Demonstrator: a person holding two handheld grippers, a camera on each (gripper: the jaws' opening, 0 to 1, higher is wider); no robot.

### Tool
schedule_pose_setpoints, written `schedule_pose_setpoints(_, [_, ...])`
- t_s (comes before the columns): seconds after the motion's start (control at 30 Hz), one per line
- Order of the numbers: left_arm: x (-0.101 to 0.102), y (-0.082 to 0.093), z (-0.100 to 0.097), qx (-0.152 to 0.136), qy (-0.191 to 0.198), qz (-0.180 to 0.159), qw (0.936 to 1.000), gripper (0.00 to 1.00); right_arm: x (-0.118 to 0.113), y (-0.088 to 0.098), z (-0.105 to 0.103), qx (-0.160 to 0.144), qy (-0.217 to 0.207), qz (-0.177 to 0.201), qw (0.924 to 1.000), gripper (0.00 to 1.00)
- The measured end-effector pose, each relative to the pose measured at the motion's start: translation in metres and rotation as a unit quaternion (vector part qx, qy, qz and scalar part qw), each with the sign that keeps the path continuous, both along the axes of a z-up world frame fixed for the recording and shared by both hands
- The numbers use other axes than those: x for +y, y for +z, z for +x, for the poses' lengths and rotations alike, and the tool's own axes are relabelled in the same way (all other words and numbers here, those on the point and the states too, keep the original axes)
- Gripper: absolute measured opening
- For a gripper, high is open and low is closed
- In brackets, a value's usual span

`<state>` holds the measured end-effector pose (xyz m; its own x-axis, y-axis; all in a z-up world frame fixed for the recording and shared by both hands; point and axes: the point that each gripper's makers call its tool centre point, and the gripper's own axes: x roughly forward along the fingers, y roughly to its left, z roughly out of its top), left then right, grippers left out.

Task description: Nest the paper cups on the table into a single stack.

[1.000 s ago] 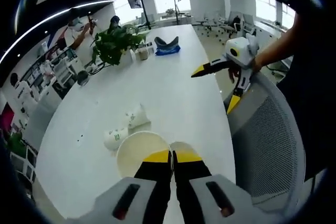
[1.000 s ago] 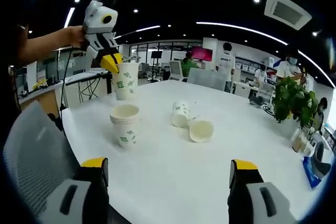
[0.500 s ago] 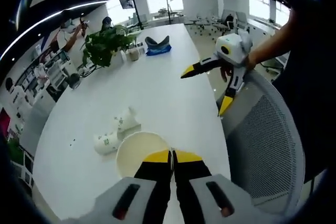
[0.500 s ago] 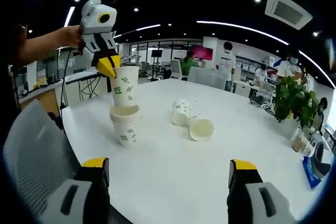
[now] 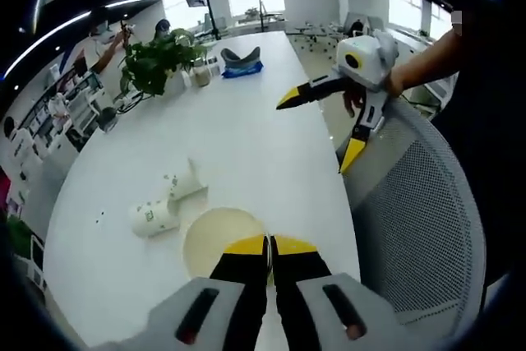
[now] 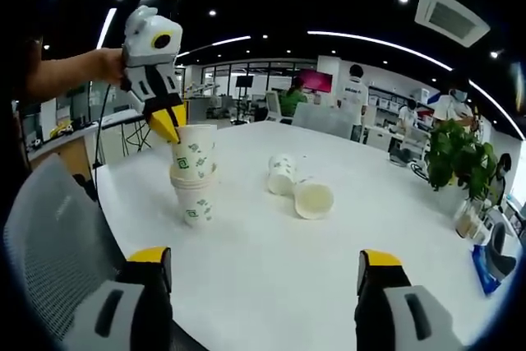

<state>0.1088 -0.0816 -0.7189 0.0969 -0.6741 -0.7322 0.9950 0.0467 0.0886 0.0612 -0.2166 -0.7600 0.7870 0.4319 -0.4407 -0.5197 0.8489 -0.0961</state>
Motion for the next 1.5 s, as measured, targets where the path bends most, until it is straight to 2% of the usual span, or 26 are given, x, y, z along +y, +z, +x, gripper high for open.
schedule_pose_setpoints(0.2, [0.001, -0.014, 0.002, 0.009, 0.002, 0.005, 0.9999, 0.00, -0.002, -0.002, 0.000, 0.002, 0.000, -0.001, 1.0000, 0.95])
schedule_pose_setpoints(0.8, [0.002, -0.040, 0.001, 0.046, 0.012, 0.012, 0.9988, 0.00, -0.002, -0.005, 0.000, 0.007, 0.000, -0.004, 1.0000, 0.93])
schedule_pose_setpoints(0.93, [-0.001, -0.039, -0.004, 0.059, 0.015, 0.003, 0.9981, 0.00, -0.002, -0.005, 0.000, 0.008, 0.000, -0.004, 1.0000, 0.93])
schedule_pose_setpoints(1.2, [0.001, -0.041, 0.001, 0.074, 0.018, -0.003, 0.9971, 0.00, -0.003, -0.007, 0.000, 0.011, 0.002, -0.007, 0.9999, 0.92])
schedule_pose_setpoints(1.3, [-0.001, -0.040, 0.000, 0.090, 0.021, -0.007, 0.9957, 0.01, -0.003, -0.008, 0.000, 0.011, 0.003, -0.008, 0.9999, 0.92])
schedule_pose_setpoints(1.5, [-0.001, -0.043, 0.002, 0.097, 0.019, -0.009, 0.9951, 0.01, -0.003, -0.007, 0.000, 0.011, 0.002, -0.008, 0.9999, 0.92])
